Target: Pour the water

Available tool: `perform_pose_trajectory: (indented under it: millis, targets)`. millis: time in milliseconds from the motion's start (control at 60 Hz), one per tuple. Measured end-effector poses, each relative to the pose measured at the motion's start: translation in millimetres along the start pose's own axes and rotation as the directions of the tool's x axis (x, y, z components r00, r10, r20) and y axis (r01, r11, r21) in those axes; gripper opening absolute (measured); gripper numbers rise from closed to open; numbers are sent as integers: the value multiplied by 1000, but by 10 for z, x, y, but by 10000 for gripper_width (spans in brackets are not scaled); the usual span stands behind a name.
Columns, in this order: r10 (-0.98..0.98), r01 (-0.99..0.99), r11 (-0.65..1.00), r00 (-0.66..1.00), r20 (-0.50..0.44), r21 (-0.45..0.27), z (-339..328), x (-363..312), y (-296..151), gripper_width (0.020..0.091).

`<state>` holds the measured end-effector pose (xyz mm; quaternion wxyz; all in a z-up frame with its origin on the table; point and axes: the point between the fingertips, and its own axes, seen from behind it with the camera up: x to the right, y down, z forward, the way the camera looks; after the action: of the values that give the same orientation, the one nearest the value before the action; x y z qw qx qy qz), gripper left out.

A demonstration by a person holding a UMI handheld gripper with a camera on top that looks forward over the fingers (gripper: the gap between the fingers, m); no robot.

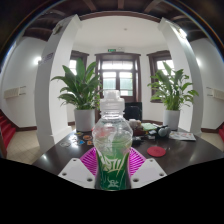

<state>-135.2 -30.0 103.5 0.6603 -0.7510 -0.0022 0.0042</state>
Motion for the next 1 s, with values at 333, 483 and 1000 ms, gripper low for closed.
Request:
perform_pose_trajectory:
  millis: [333,483,1000]
  targets:
    - [353,-342,934,929,112,-106,477,-1114,-164,348]
    - [792,-774,611,596,136,-164,907,-1513,-415,350]
    - [809,-831,-546,-556,190,-104,1453,-859,-1215,347]
